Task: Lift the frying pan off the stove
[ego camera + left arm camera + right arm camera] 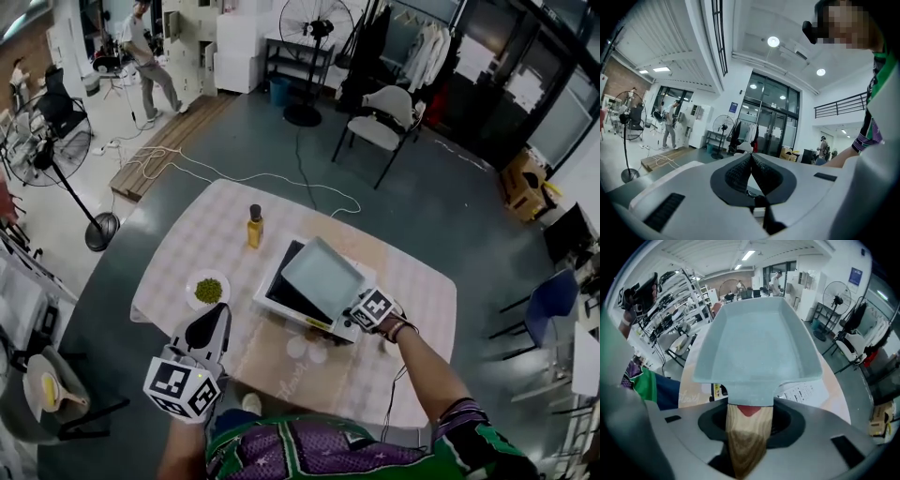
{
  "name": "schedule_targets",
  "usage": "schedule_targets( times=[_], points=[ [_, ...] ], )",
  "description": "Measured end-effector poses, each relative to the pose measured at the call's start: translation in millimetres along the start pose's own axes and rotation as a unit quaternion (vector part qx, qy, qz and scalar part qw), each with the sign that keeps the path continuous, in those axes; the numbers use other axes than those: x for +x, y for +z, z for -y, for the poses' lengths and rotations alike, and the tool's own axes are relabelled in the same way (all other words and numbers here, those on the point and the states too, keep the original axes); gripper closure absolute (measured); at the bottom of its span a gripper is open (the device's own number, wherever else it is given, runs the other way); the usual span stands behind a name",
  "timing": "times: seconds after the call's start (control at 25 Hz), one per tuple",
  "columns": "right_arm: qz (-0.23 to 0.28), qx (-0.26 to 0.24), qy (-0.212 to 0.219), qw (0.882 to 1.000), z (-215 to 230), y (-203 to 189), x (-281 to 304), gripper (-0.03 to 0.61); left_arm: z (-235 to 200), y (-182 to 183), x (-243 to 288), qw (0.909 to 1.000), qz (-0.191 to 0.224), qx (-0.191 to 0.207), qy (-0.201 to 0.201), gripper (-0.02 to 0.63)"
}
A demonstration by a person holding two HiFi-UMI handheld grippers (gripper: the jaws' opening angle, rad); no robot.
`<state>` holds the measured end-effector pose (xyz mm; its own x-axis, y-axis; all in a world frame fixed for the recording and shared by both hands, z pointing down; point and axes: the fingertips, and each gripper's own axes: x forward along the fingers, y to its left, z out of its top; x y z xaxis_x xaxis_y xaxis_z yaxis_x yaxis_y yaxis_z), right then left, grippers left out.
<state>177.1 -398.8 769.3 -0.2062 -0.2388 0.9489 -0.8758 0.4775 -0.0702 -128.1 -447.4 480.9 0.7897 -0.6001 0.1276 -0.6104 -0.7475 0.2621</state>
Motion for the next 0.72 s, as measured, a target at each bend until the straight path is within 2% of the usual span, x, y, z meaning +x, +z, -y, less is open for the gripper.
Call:
schedule_targets(
  times=[0.16, 0.32, 0.44, 0.56, 0.72],
  points=[
    [0.032, 0.05, -0.027, 0.998, -18, -4, -22, 0.413, -1, 2, -9, 0.9997, -0.002, 0.012, -0.02, 0.592],
    [0.089, 0.093, -0.053, 0.99, -43, 4, -61, 0.413, 0, 16, -16, 0.9992, 0.001, 0.016, -0.037, 0.592],
    [0.139, 0.135, -0.07, 0.979, -54, 13, -88, 0.413, 1, 24, -9, 0.9982, -0.001, 0.026, -0.054, 0.592],
    [0.184, 0.181, -0.092, 0.962, -68, 17, -107, 0.413, 5, 28, -1, 0.9964, 0.0, 0.033, -0.078, 0.592],
    [0.224, 0.21, -0.111, 0.945, -88, 9, -131, 0.413, 22, 27, 7, 0.9936, 0.001, 0.04, -0.106, 0.592]
  ],
)
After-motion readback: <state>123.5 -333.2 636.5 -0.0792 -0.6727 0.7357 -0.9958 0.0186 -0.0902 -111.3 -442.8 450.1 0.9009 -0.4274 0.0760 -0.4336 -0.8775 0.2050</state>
